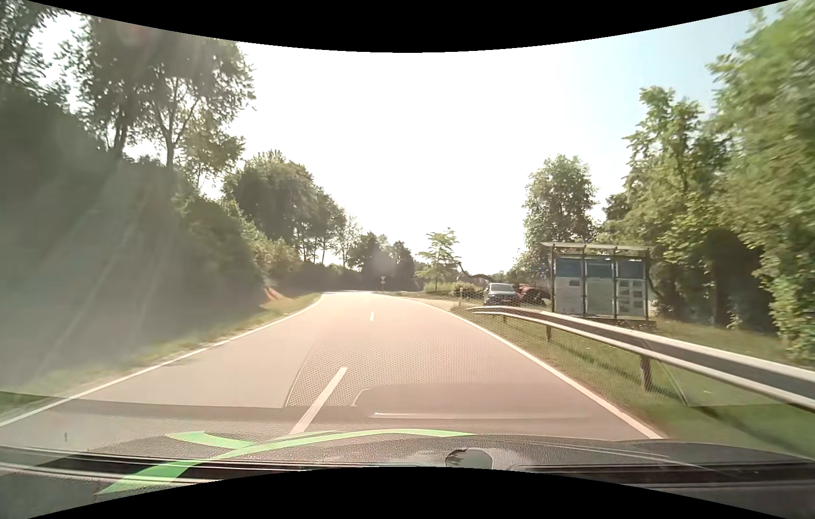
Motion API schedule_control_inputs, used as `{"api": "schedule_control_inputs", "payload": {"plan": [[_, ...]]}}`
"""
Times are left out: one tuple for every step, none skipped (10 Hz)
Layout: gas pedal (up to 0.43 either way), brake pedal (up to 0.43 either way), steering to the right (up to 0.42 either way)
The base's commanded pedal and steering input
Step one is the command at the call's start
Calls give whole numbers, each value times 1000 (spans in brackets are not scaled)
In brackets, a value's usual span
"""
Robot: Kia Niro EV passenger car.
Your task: Follow the waypoints while adhering to traffic rules and regulations
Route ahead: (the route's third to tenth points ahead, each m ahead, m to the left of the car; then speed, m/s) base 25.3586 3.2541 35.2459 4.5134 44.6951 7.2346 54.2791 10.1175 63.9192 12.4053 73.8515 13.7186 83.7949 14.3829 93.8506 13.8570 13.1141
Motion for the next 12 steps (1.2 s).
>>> {"api": "schedule_control_inputs", "payload": {"plan": [[0, 0, -30], [0, 0, -33], [0, 0, -33], [0, 0, -33], [0, 0, -33], [0, 0, -33], [8, 0, -34], [28, 0, -36], [47, 0, -37], [67, 0, -37], [79, 0, -37], [98, 0, -37]]}}
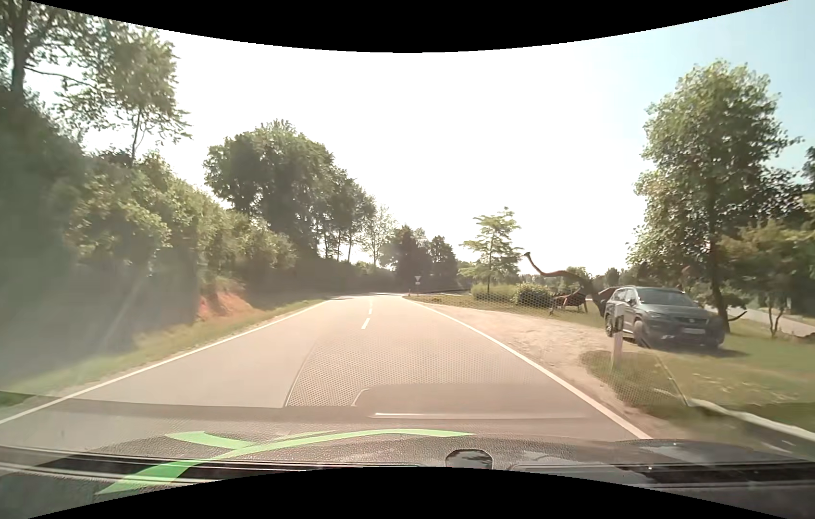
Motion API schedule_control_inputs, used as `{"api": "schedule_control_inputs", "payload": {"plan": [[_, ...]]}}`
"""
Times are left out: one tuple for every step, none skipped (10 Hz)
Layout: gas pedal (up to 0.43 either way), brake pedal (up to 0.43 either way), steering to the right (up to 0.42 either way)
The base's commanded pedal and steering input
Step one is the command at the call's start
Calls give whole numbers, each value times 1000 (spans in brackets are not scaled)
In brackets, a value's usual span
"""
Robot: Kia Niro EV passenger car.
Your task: Follow the waypoints while adhering to traffic rules and regulations
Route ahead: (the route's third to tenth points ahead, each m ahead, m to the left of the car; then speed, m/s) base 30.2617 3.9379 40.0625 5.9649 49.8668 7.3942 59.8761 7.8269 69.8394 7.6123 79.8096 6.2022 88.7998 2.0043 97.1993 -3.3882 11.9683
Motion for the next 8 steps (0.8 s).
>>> {"api": "schedule_control_inputs", "payload": {"plan": [[98, 0, -37], [110, 0, -37], [110, 0, -37], [110, 0, -37], [110, 0, -37], [130, 0, -37], [169, 0, -37], [177, 0, -33]]}}
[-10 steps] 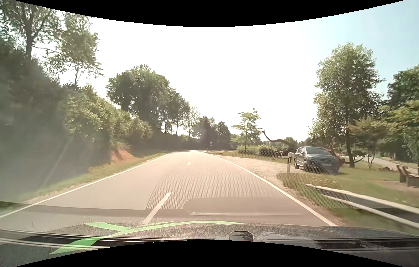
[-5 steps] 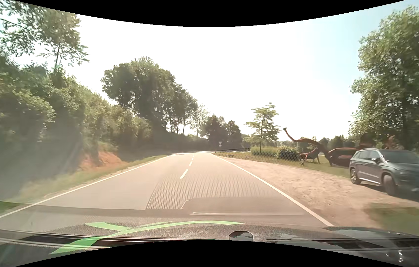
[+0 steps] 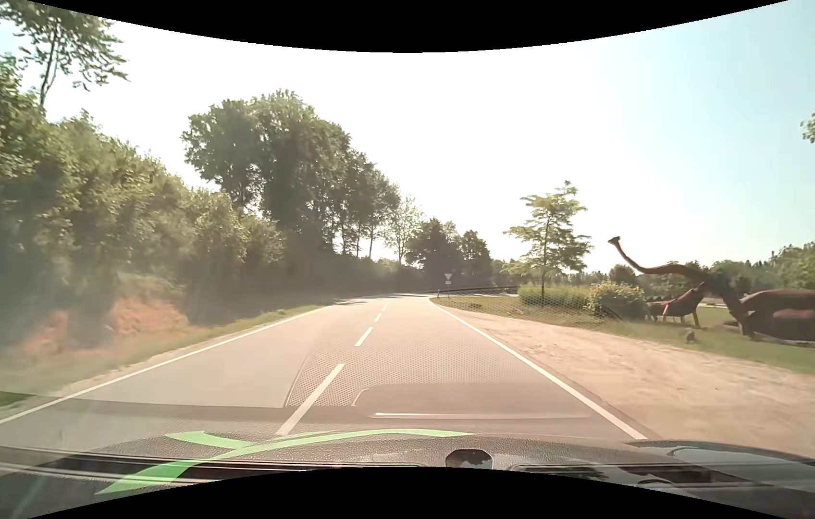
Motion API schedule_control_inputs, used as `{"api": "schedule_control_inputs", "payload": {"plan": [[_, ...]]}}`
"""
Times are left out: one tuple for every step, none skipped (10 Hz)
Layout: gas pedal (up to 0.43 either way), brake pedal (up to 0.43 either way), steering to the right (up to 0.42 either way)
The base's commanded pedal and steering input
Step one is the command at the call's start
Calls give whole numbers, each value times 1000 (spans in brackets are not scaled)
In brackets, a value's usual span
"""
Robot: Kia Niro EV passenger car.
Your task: Follow the waypoints while adhering to traffic rules and regulations
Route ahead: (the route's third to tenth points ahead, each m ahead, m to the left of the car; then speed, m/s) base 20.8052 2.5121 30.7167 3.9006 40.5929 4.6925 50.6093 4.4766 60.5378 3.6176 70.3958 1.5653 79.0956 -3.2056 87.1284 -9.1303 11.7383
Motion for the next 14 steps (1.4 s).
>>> {"api": "schedule_control_inputs", "payload": {"plan": [[177, 0, -31], [177, 0, -26], [177, 0, -24], [189, 0, -24], [189, 0, -24], [169, 0, -23], [138, 0, -21], [130, 0, -18], [118, 0, -15], [87, 0, -12], [79, 0, -11], [79, 0, -11], [67, 0, -10], [59, 0, -10]]}}
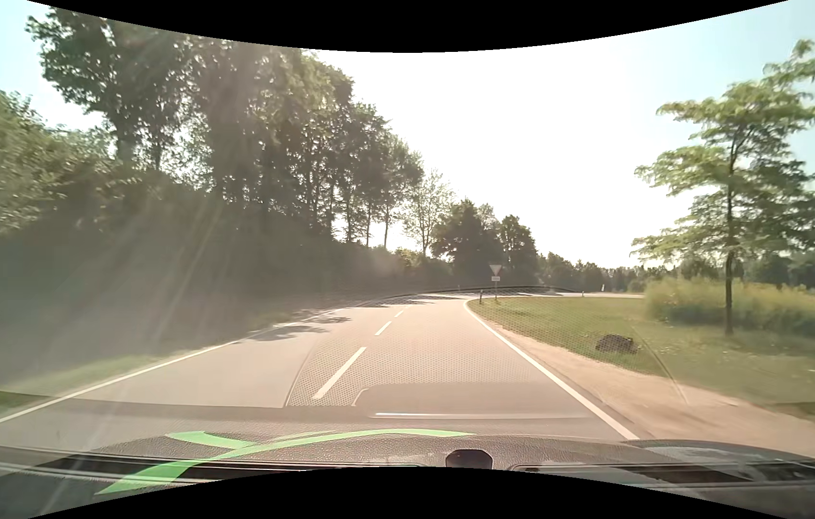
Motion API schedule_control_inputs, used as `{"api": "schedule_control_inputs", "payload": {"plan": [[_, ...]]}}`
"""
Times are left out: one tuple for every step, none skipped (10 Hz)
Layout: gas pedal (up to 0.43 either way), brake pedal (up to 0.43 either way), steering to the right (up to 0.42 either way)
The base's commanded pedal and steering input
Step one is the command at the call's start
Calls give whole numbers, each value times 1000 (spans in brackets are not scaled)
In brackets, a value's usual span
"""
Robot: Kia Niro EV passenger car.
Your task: Follow the waypoints while adhering to traffic rules and regulations
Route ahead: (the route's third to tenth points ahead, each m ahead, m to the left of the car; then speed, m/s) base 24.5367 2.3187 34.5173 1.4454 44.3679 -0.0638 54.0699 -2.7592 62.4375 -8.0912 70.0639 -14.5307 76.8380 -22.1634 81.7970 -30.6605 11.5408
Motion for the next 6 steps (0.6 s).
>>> {"api": "schedule_control_inputs", "payload": {"plan": [[59, 0, -9], [59, 0, -9], [79, 0, -9], [87, 0, -8], [98, 0, -6], [98, 0, -4]]}}
